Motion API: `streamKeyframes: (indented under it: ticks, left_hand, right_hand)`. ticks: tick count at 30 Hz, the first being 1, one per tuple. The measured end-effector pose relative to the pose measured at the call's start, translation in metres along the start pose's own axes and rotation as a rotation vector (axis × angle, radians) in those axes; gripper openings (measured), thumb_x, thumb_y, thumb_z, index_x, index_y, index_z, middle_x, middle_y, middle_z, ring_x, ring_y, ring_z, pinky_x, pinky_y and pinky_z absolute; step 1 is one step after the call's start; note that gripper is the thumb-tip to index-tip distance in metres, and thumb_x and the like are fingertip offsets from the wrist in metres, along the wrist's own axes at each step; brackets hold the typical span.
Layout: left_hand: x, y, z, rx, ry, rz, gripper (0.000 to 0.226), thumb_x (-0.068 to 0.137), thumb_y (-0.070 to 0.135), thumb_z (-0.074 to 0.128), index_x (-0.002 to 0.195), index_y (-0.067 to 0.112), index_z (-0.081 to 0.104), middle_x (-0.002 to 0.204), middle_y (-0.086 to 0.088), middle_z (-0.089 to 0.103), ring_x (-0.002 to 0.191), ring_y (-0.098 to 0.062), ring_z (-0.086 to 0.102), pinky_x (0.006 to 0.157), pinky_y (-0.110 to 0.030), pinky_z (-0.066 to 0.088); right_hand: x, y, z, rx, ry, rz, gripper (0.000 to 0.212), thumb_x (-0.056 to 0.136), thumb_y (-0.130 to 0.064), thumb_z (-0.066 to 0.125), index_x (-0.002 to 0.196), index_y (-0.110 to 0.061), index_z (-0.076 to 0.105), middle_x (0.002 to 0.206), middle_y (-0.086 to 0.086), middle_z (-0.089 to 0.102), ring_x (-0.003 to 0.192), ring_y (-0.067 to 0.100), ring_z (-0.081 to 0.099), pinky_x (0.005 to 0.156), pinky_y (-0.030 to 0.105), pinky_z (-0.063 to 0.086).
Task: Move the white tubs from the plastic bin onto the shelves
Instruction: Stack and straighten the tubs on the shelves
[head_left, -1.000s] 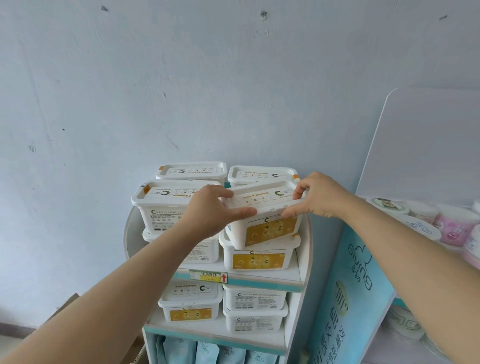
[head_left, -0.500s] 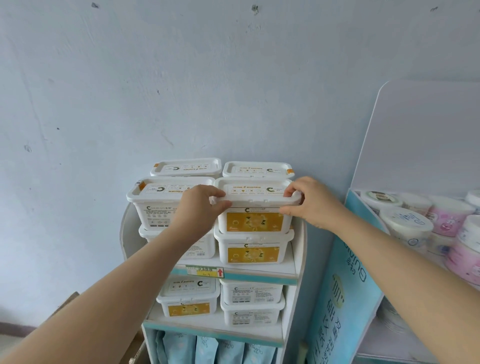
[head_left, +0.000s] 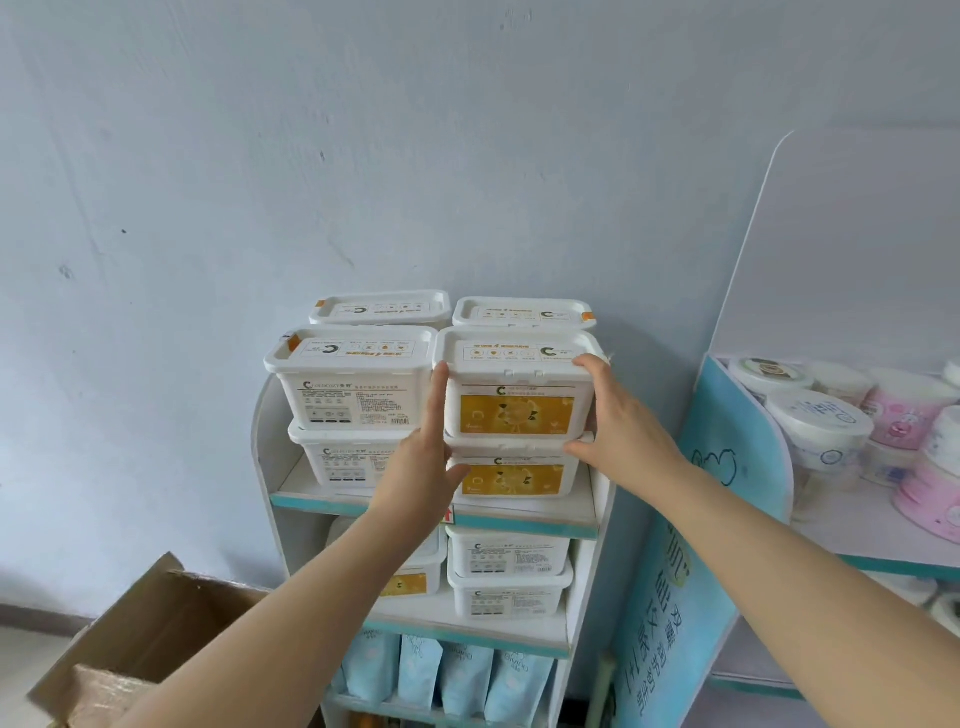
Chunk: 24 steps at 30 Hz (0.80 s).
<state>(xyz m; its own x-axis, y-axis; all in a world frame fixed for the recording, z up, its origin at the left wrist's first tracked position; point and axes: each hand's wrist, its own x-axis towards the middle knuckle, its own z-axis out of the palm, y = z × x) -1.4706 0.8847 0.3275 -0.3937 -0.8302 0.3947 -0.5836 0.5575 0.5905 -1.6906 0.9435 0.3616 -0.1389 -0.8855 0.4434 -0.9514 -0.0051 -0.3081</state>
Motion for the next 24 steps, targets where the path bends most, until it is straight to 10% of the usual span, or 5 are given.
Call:
streamKeyframes:
  ticks: [5, 11, 19, 24]
  left_hand:
    - [0.017, 0.005, 0.015, -0.191, 0.035, -0.034, 0.111, 0.085, 0.004, 0.065, 0.147, 0.037, -0.021, 0.071, -0.001, 0.059, 0.065, -0.011, 0.06, 0.062, -0.018, 0.047]
    - [0.038, -0.003, 0.016, -0.194, 0.034, -0.04, 0.105, 0.088, 0.001, 0.06, 0.148, 0.036, -0.018, 0.075, -0.008, 0.057, 0.067, -0.024, 0.06, 0.057, -0.025, 0.05]
    - [0.038, -0.008, 0.018, 0.135, 0.069, -0.013, 0.108, 0.089, 0.018, 0.064, 0.143, 0.037, -0.028, 0.146, -0.014, 0.036, 0.062, -0.02, 0.051, 0.045, -0.022, 0.035]
    - [0.032, -0.009, 0.022, 0.046, 0.049, -0.023, 0.105, 0.09, 0.013, 0.06, 0.141, 0.042, -0.026, 0.117, -0.014, 0.061, 0.059, -0.018, 0.056, 0.049, -0.035, 0.049]
  right_hand:
    - [-0.004, 0.001, 0.0, -0.004, 0.02, 0.016, 0.081, 0.078, -0.022, 0.075, 0.134, -0.032, 0.017, 0.116, 0.001, 0.062, 0.073, 0.009, 0.064, 0.065, 0.028, 0.057]
    - [0.003, 0.0, 0.0, -0.116, 0.093, -0.007, 0.082, 0.075, -0.033, 0.078, 0.133, -0.029, 0.02, 0.124, 0.001, 0.056, 0.094, 0.017, 0.06, 0.074, 0.029, 0.052]
    - [0.008, -0.004, 0.017, -0.014, 0.1, 0.095, 0.104, 0.063, -0.039, 0.085, 0.133, -0.033, 0.008, 0.13, 0.002, 0.048, 0.11, 0.02, 0.053, 0.085, 0.035, 0.053]
    - [0.009, 0.006, 0.009, -0.01, 0.084, 0.084, 0.103, 0.061, -0.039, 0.086, 0.131, -0.034, 0.01, 0.126, 0.003, 0.05, 0.105, 0.019, 0.054, 0.081, 0.035, 0.055]
